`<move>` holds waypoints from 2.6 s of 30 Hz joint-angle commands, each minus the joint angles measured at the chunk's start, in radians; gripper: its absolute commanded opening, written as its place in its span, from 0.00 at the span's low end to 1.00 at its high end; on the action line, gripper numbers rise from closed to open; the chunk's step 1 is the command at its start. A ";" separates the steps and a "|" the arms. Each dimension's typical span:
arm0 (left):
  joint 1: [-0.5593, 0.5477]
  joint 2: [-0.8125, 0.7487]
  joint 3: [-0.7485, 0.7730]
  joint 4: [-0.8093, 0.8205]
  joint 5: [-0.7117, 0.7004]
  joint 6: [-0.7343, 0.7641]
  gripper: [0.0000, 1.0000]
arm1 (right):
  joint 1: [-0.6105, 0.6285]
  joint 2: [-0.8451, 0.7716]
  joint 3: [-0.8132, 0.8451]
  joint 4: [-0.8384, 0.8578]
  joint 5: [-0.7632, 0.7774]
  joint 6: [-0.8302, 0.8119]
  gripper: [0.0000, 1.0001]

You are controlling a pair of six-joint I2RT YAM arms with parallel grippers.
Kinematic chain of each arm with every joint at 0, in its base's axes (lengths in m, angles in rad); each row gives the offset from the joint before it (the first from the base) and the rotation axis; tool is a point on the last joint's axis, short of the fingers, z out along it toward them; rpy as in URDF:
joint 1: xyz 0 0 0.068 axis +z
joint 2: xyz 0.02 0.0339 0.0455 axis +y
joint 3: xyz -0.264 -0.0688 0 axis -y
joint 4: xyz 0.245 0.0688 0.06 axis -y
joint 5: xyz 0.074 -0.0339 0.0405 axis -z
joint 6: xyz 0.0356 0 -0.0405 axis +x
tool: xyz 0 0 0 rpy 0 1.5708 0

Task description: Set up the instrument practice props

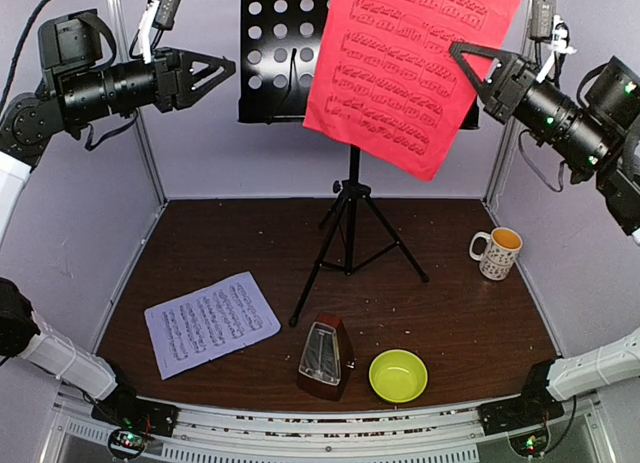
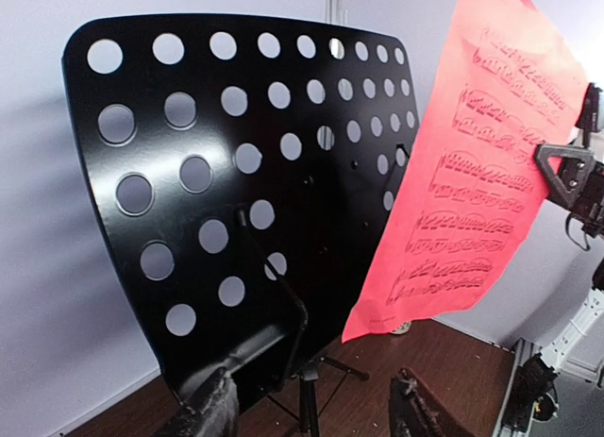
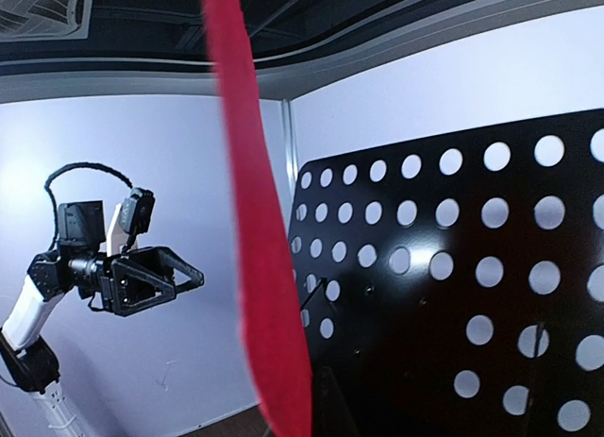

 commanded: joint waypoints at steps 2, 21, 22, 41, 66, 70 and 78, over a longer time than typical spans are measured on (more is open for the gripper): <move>-0.036 0.042 0.030 0.127 -0.162 -0.012 0.57 | -0.013 0.048 0.141 -0.127 0.137 -0.050 0.00; -0.099 0.234 0.202 0.027 -0.262 0.011 0.58 | -0.078 0.189 0.317 -0.121 0.109 -0.091 0.00; -0.098 0.239 0.204 0.025 -0.262 0.006 0.58 | -0.081 0.193 0.320 -0.121 0.109 -0.091 0.00; -0.097 0.380 0.307 -0.011 -0.325 -0.147 0.58 | -0.129 0.235 0.339 -0.095 0.088 -0.105 0.00; -0.062 0.412 0.337 0.047 -0.244 -0.251 0.14 | -0.140 0.249 0.332 -0.079 0.065 -0.123 0.00; -0.062 0.392 0.325 0.076 -0.279 -0.227 0.05 | -0.141 0.249 0.332 -0.079 0.066 -0.126 0.00; -0.063 0.301 0.149 0.277 -0.249 -0.191 0.00 | -0.141 0.263 0.350 -0.075 0.062 -0.129 0.00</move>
